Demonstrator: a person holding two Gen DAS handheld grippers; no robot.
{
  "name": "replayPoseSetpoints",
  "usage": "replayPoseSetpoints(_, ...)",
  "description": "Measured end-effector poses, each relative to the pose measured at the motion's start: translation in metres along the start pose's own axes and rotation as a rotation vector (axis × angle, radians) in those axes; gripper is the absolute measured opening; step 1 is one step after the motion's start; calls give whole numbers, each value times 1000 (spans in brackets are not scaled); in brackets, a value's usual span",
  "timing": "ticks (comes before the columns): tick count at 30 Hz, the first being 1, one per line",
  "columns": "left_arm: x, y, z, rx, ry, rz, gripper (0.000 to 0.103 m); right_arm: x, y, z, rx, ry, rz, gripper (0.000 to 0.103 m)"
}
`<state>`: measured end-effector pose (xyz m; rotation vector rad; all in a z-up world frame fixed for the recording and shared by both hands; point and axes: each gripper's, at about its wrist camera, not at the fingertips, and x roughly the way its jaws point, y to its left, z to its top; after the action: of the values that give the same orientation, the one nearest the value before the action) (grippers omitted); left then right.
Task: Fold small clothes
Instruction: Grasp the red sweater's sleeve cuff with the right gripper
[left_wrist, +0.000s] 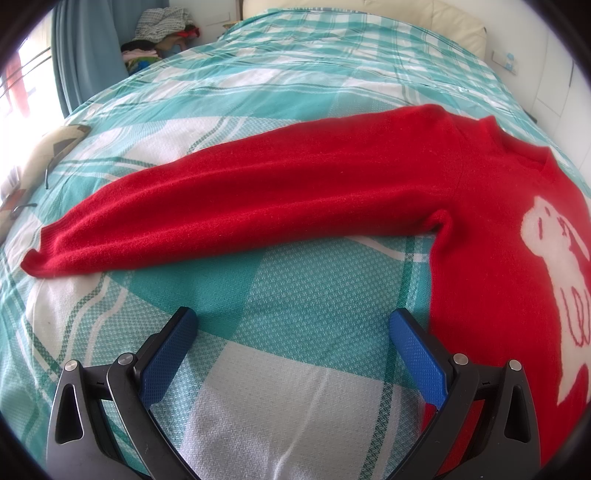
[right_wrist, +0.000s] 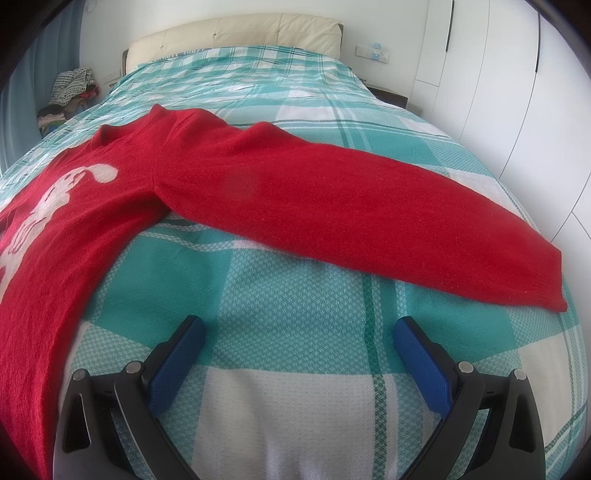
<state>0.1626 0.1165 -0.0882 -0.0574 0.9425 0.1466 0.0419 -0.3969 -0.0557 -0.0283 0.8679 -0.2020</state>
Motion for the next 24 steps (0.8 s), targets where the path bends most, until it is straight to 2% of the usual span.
replayPoseSetpoints(2,0,0,0,0,0,0,103,-1,-3,1,12,8,20,101)
replayPoseSetpoints(5,0,0,0,0,0,0,103,-10,-30,6,126,21,156,100)
replayPoseSetpoints(7,0,0,0,0,0,0,103,-23,-69,6,293,-10,232,100)
replayPoseSetpoints(9,0,0,0,0,0,0,103,-31,-119,-2,513,-36,289,100)
replayPoseSetpoints(12,0,0,0,0,0,0,103,-27,-187,-28,826,-53,371,99)
replayPoseSetpoints(14,0,0,0,0,0,0,103,-20,-213,-39,922,-63,390,77)
replayPoseSetpoints(15,0,0,0,0,0,0,103,-16,-222,-40,952,-75,386,72)
replayPoseSetpoints(21,0,0,0,0,-1,0,103,15,-248,-33,1123,-175,436,54)
replayPoseSetpoints(22,0,0,0,0,-1,0,103,20,-249,-33,1143,-180,440,49)
replayPoseSetpoints(24,0,0,0,0,-1,0,103,29,-250,-32,1175,-170,430,32)
